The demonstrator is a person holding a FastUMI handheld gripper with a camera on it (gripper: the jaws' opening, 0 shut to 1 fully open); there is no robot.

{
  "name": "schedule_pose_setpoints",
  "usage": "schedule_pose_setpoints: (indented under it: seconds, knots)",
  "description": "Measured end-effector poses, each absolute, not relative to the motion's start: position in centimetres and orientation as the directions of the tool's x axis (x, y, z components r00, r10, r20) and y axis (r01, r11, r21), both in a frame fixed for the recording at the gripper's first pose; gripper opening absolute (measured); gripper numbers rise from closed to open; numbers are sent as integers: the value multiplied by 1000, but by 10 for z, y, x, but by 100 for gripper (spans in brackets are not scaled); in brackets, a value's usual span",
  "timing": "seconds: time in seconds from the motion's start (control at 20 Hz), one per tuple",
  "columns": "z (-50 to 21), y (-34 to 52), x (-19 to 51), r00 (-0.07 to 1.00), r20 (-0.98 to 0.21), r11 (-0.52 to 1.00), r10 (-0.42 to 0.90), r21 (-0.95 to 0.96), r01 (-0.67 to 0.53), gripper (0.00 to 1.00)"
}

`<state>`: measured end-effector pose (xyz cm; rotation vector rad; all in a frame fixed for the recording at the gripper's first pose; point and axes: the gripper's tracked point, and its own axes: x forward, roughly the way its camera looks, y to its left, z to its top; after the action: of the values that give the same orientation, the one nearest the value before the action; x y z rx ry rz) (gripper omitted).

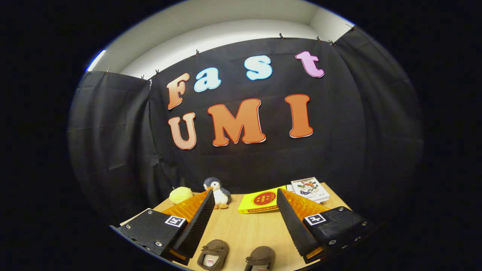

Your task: Open the storage box then place both shoes into the box .Put the left shoe in first, then the right shoe, with the right side of both shoes facing outward in a uniform manner.

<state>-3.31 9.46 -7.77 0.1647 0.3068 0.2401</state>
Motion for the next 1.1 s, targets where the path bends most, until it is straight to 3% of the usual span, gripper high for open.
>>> schedule_pose_setpoints:
  seconds: [0.25,0.65,1.1]
  knots:
    - [-130,151,-52,811,-420,907,407,292,-304,98]
    - [-199,252,-105,520,-572,773,634,487,-406,97]
    - [-269,361,-167,170,-604,625,778,722,-296,97]
